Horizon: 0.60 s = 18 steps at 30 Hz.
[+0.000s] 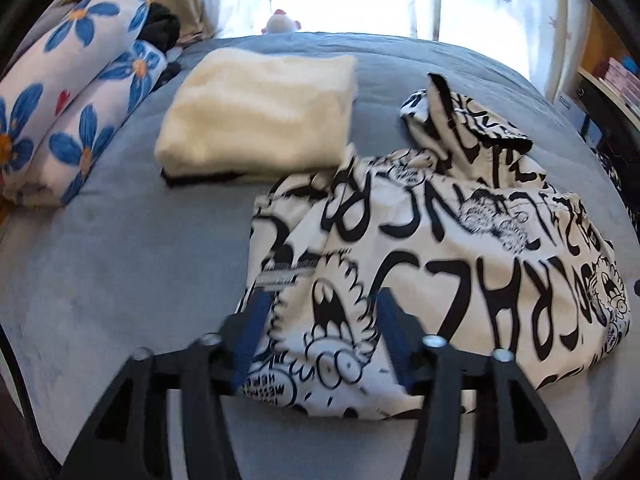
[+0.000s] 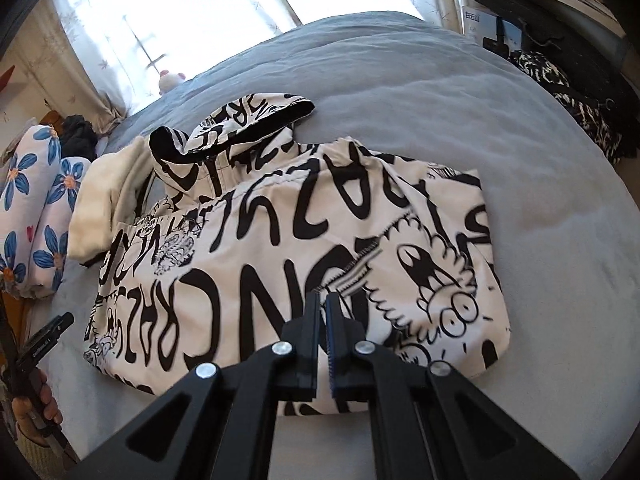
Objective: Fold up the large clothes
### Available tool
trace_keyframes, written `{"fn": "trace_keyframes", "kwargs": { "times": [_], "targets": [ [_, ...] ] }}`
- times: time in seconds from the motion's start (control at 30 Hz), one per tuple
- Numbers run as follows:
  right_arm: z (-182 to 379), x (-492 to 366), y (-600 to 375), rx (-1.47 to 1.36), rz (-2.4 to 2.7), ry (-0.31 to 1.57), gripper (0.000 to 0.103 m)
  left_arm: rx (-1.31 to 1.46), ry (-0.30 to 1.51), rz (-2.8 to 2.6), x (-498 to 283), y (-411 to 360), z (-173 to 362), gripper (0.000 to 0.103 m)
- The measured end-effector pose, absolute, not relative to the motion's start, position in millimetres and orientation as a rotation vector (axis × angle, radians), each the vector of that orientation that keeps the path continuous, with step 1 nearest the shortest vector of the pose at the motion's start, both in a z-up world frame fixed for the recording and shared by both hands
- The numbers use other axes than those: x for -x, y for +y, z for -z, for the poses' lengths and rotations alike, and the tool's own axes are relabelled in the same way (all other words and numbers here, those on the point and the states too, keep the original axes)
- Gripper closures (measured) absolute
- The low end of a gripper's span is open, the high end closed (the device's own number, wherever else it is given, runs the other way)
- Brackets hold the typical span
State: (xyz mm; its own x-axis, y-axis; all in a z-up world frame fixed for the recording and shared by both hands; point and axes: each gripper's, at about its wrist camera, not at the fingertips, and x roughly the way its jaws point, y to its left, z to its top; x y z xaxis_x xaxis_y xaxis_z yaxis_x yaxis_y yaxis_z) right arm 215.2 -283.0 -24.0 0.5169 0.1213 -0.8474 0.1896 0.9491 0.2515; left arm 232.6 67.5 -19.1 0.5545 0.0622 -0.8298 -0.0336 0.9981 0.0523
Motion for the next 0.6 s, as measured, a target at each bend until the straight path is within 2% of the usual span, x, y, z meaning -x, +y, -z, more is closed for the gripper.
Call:
{"fn": "trace_keyframes", "kwargs": {
  "times": [0.33,0.6],
  "targets": [
    [-26.1,-270.5,-253.1,-0.195,0.012,1.052,0.099,-0.164,0.935,-0.002,-294.6,26.1,-50.8,0.041],
    [-84.1,-364.2,-237.7,-0.076,0.020,0.977,0.099,-0.289,0.877,0.040,-400.7,-53.8,-102.7,0.041]
  ]
}}
